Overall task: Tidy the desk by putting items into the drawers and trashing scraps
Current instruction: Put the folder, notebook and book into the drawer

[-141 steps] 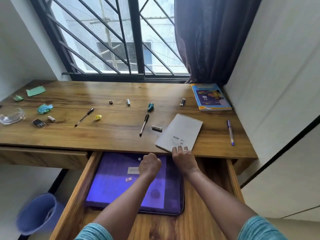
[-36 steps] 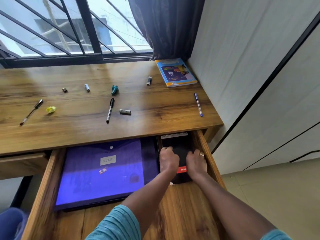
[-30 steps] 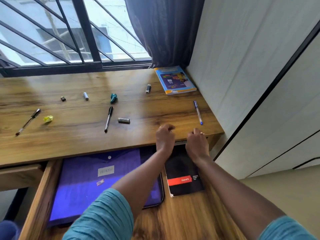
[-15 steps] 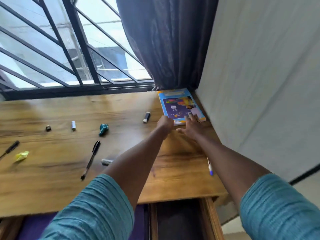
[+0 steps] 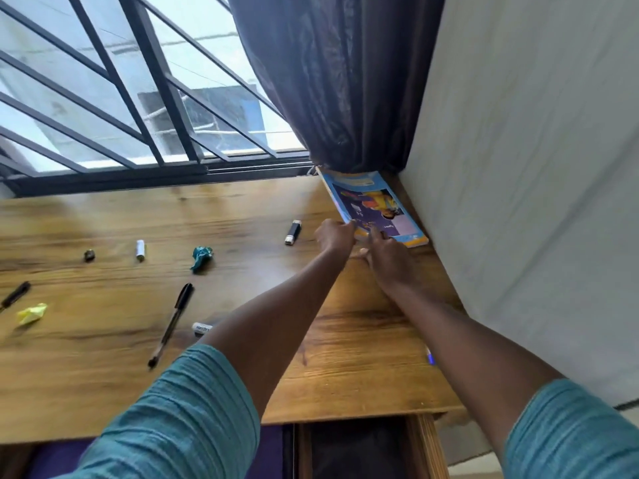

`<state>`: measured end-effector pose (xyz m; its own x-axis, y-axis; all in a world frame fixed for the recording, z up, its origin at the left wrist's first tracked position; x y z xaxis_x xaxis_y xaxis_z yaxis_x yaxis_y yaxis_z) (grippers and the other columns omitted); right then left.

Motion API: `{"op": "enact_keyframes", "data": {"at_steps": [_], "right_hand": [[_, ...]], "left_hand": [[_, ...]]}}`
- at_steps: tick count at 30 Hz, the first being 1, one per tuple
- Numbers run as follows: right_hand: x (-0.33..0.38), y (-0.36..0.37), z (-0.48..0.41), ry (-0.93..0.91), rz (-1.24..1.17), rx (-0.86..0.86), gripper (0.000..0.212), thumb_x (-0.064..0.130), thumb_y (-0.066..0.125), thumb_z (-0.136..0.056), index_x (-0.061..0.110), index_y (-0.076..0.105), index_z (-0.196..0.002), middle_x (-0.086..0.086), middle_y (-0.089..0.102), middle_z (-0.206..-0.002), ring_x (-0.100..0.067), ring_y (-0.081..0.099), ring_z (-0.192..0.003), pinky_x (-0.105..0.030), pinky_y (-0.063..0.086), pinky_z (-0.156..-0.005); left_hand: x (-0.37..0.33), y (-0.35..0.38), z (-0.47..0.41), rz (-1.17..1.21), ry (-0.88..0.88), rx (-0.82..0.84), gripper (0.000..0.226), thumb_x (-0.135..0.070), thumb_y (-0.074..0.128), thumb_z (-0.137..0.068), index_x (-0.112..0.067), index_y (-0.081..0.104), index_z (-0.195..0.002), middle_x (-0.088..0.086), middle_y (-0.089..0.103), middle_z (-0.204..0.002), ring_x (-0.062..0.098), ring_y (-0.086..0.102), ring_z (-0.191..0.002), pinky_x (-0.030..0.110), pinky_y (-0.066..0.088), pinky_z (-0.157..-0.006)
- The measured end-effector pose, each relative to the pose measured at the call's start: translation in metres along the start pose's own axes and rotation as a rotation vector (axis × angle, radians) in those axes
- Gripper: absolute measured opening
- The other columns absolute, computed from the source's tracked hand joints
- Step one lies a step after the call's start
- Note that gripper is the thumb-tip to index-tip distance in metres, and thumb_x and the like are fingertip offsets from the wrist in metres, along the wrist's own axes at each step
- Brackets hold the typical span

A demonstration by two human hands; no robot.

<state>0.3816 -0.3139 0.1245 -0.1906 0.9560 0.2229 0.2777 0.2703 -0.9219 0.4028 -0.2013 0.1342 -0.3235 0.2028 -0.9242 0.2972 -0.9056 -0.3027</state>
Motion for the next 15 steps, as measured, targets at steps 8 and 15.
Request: {"op": "enact_keyframes", "data": {"at_steps": [8,15], "right_hand": [[0.015,-0.064,0.026,-0.058,0.224,-0.382,0.043,0.017,0.036,-0.081,0.012,0.071,-0.105,-0.007,0.07,-0.062,-0.019,0.061,-0.037,-0.021,0.043,-0.031],[0.047,-0.124,0.056,0.02,-0.39,-0.574,0.027,0.009,0.053,-0.084,0.0,0.07,-0.103,-0.019,0.073,-0.08,-0.032,0.069,-0.062,-0.026,0.05,-0.05]], "left_hand": [[-0.044,-0.025,0.066,-0.092,0.298,-0.053,0.023,-0.031,0.063,-0.084,-0.009,0.06,-0.091,0.001,0.059,-0.08,0.016,0.052,-0.072,0.026,0.036,-0.063],[-0.076,-0.078,0.134,-0.009,0.455,-0.042,0.022,-0.034,0.063,-0.087,-0.014,0.056,-0.092,0.0,0.063,-0.085,0.016,0.058,-0.079,0.026,0.042,-0.067]]}}
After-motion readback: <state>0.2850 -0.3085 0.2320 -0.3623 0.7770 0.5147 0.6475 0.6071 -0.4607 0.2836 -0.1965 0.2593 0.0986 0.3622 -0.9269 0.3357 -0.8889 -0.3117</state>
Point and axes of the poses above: each hand's wrist, its own z-axis away from the middle knuckle, its own y-axis out of the palm, x = y × z, the point moved 5 cm from there along -z, towards the middle knuckle
